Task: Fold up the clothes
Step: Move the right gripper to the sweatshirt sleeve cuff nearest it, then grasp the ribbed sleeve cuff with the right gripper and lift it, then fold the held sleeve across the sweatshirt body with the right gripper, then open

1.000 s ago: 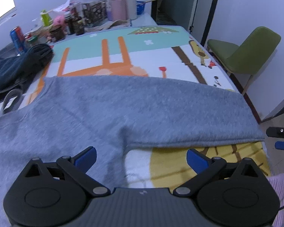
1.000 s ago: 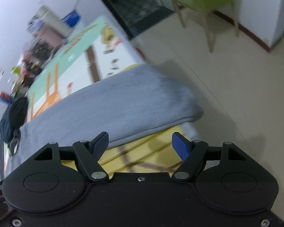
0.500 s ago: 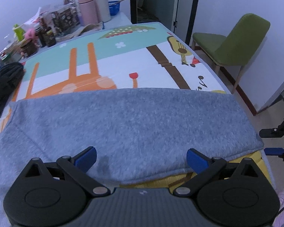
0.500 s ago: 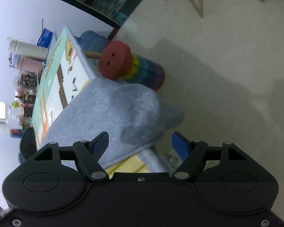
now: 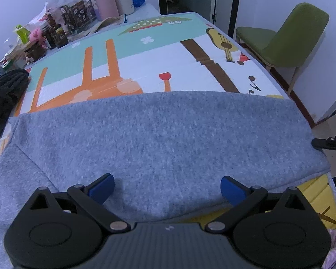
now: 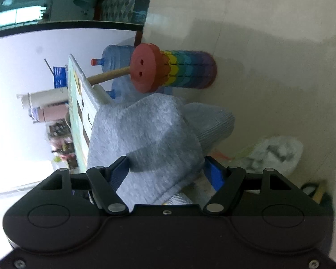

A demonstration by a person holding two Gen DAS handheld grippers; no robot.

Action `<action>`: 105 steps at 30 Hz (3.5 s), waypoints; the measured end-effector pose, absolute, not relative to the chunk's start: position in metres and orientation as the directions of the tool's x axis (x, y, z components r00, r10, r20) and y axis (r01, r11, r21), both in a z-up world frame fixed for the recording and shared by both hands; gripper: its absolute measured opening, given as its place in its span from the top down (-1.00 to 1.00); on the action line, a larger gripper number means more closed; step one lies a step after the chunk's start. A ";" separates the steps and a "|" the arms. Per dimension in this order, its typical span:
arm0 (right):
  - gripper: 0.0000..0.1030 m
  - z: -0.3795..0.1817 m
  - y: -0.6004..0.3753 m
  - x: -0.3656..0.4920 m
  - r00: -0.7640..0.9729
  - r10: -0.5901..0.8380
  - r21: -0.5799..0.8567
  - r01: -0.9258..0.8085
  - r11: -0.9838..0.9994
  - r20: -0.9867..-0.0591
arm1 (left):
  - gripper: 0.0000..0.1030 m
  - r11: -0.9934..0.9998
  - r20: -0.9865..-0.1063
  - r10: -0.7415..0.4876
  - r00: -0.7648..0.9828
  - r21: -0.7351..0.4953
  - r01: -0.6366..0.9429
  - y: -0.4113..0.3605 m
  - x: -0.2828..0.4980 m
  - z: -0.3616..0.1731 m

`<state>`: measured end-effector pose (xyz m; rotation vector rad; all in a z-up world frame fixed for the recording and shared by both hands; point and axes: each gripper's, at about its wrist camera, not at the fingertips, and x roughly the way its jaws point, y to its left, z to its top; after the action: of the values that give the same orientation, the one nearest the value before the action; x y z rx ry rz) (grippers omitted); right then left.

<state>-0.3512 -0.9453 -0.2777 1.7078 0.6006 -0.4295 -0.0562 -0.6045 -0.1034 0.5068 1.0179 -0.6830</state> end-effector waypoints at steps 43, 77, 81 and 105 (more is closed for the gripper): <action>0.82 -0.134 -0.947 -0.313 0.838 -0.153 0.800 0.546 0.249 -0.525 | -0.99 0.727 -0.889 -0.282 0.361 0.047 0.685 -0.576 -0.047 -0.090; 0.82 0.032 -0.623 -0.146 0.826 0.021 0.556 0.360 0.749 -0.563 | -0.99 0.888 -0.875 -0.272 0.400 -0.067 0.456 -0.333 -0.006 -0.028; 0.82 0.037 -0.584 -0.135 0.816 0.020 0.516 0.346 0.784 -0.578 | -0.99 0.894 -0.873 -0.258 0.414 -0.053 0.444 -0.304 -0.003 -0.022; 0.82 0.047 -0.384 -0.058 0.808 0.047 0.470 0.293 0.833 -0.587 | -0.99 0.927 -0.869 -0.228 0.439 -0.056 0.371 -0.149 0.047 -0.015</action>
<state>-0.0580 -0.3840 0.0472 0.5805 0.6236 -0.1394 0.0472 -0.1485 -0.0149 0.1505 1.0529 -0.3740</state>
